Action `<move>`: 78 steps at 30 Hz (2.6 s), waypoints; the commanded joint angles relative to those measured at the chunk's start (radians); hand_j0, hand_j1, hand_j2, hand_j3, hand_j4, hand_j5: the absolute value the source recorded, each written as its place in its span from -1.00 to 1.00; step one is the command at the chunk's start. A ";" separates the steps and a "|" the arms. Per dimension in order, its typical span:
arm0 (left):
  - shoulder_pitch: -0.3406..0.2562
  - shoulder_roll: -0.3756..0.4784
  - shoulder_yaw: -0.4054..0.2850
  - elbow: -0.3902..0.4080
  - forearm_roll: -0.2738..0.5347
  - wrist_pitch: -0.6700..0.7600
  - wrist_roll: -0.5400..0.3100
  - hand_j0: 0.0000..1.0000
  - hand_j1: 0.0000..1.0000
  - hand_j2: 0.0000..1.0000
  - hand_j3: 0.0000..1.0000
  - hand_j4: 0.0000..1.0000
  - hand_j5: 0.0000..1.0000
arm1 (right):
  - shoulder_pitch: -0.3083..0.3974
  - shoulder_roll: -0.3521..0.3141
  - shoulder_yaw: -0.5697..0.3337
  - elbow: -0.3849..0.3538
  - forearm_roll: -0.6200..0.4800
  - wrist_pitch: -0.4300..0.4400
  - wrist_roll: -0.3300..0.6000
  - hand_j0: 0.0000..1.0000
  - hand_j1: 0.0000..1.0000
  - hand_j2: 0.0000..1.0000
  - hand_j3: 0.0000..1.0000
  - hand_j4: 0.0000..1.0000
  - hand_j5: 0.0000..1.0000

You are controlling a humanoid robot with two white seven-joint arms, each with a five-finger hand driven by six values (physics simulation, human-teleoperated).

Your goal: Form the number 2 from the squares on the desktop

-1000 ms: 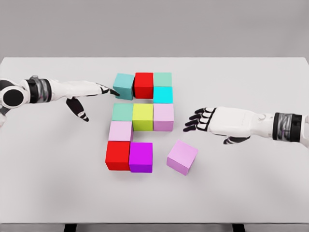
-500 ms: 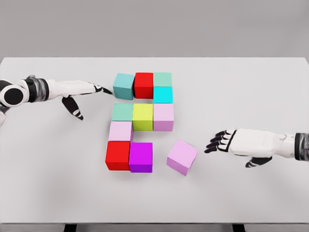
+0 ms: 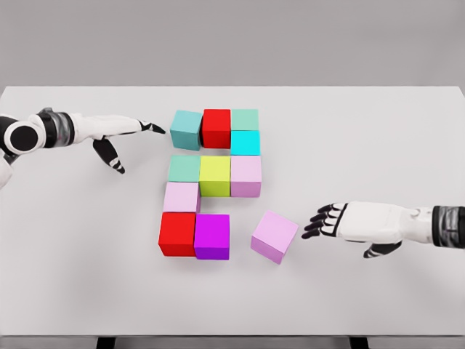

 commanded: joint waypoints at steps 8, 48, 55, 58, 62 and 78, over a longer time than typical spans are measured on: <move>-0.005 -0.016 0.000 -0.012 0.001 -0.002 -0.001 1.00 1.00 1.00 1.00 1.00 1.00 | -0.038 0.037 0.046 0.000 -0.002 0.002 0.000 1.00 1.00 1.00 1.00 1.00 1.00; 0.034 0.197 0.020 -0.136 0.069 -0.291 -0.006 1.00 1.00 1.00 1.00 1.00 1.00 | -0.242 0.177 0.176 0.162 0.062 0.002 0.000 1.00 1.00 1.00 1.00 1.00 1.00; 0.043 0.262 0.020 -0.190 0.075 -0.291 -0.009 1.00 1.00 1.00 1.00 1.00 1.00 | -0.245 0.178 0.215 0.138 0.068 0.002 0.000 1.00 1.00 1.00 1.00 1.00 1.00; 0.049 0.262 0.020 -0.200 0.075 -0.291 -0.009 1.00 1.00 1.00 1.00 1.00 1.00 | -0.245 0.178 0.215 0.110 0.067 0.002 0.000 1.00 1.00 1.00 1.00 1.00 1.00; 0.049 0.263 0.020 -0.200 0.075 -0.291 -0.009 1.00 1.00 1.00 1.00 1.00 1.00 | -0.244 0.178 0.218 0.095 0.068 0.002 0.000 1.00 1.00 1.00 1.00 1.00 1.00; 0.052 0.260 0.019 -0.200 0.073 -0.291 -0.009 1.00 1.00 1.00 1.00 1.00 1.00 | -0.265 0.198 0.215 0.087 0.060 0.002 0.000 1.00 1.00 1.00 1.00 1.00 1.00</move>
